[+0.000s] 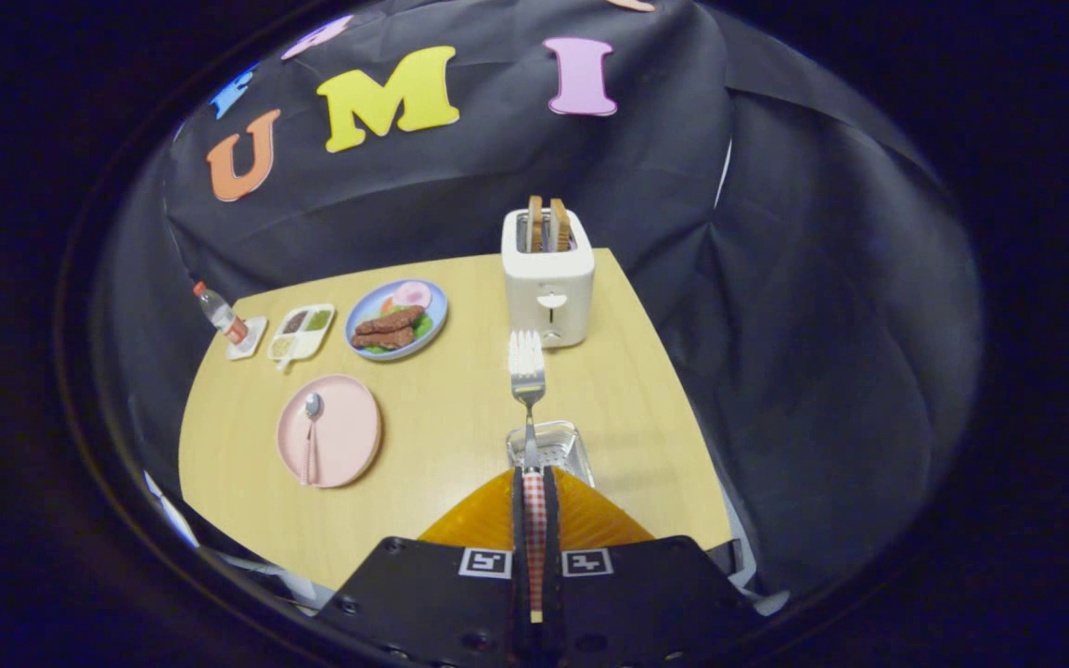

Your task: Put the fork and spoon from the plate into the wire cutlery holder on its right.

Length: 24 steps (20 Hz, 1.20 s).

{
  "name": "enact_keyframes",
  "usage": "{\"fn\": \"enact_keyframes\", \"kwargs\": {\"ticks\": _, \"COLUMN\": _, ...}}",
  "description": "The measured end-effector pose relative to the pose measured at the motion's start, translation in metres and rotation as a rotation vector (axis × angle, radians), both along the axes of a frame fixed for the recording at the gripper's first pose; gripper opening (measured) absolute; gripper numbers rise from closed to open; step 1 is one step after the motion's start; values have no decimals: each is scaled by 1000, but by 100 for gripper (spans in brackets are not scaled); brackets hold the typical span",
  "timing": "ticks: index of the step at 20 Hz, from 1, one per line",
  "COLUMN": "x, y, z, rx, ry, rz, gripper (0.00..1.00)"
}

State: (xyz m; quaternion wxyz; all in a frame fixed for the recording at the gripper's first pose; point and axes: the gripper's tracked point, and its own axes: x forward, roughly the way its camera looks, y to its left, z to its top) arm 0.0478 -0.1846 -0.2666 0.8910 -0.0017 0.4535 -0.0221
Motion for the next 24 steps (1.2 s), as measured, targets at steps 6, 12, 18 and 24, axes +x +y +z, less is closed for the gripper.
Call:
{"fn": "enact_keyframes", "kwargs": {"ticks": 6, "x": 4, "y": -24, "z": -17, "rx": 2, "ry": 117, "rz": 2, "gripper": 5}}
{"fn": "enact_keyframes", "kwargs": {"ticks": 12, "x": -14, "y": -31, "z": -41, "rx": 26, "ry": 315, "rz": 48, "gripper": 5}}
{"fn": "enact_keyframes", "kwargs": {"ticks": 18, "x": -15, "y": -25, "z": -51, "rx": 7, "ry": 437, "rz": 81, "gripper": 5}}
{"fn": "enact_keyframes", "kwargs": {"ticks": 24, "x": -3, "y": -8, "z": -70, "rx": 38, "ry": 522, "rz": 104, "gripper": 8}}
